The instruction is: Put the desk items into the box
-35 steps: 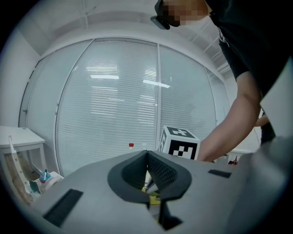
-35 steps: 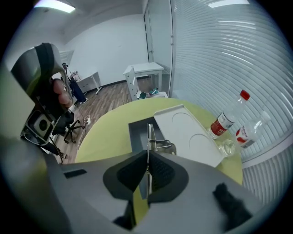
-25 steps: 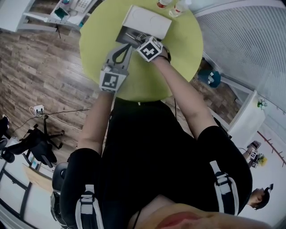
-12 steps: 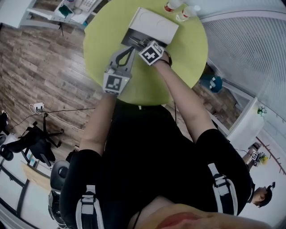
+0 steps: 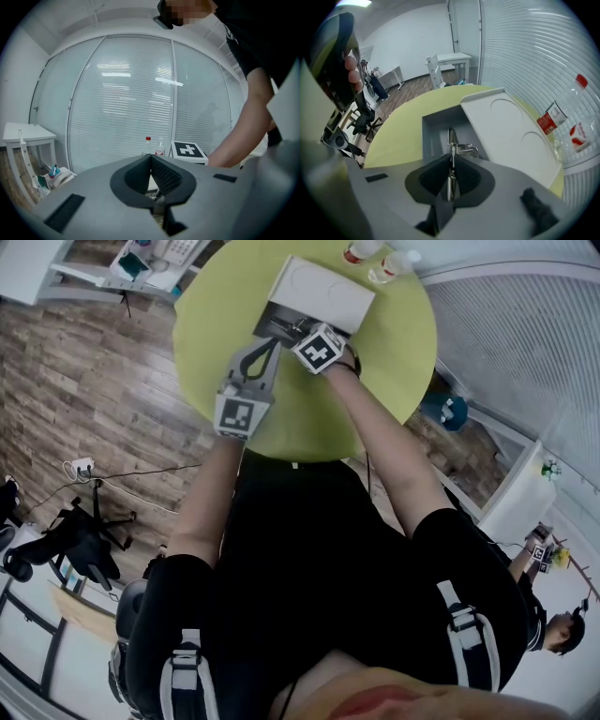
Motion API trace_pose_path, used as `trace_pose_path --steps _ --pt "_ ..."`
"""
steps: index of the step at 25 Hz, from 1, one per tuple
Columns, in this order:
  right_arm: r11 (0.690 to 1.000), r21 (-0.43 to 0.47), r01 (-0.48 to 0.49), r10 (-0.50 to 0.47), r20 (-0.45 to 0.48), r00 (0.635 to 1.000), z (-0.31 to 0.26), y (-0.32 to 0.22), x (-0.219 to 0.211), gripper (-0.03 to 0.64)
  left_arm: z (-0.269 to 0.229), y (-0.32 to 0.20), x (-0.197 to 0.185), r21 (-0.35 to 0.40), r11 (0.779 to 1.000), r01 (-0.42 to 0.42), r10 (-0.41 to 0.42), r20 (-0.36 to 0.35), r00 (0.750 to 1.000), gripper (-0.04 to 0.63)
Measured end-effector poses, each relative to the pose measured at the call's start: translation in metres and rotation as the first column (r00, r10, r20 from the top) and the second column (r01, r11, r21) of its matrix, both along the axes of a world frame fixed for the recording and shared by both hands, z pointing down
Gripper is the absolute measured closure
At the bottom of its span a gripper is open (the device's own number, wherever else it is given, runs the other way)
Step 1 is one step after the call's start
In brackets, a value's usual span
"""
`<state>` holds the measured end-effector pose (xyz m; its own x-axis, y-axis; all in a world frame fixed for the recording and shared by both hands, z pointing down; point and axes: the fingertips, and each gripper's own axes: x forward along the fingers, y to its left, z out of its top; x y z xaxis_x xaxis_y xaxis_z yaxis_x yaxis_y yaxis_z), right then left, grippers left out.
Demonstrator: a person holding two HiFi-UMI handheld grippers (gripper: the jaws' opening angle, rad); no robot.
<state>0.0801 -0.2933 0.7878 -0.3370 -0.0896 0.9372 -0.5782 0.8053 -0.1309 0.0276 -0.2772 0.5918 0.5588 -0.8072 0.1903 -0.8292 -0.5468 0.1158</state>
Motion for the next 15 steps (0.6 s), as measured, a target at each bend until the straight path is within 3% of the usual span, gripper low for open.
trace_pose_path --steps 9,15 --pt "0.996 0.087 -0.019 0.023 -0.041 0.999 0.005 -0.016 0.01 0.558 0.0 0.001 0.0 0.001 1.0 0.002 -0.002 -0.002 1.0 0.583" --pt "0.992 0.122 -0.031 0.039 -0.063 0.997 0.011 -0.018 0.018 0.491 0.003 0.004 -0.003 -0.004 1.0 0.005 -0.005 0.008 1.0 0.581"
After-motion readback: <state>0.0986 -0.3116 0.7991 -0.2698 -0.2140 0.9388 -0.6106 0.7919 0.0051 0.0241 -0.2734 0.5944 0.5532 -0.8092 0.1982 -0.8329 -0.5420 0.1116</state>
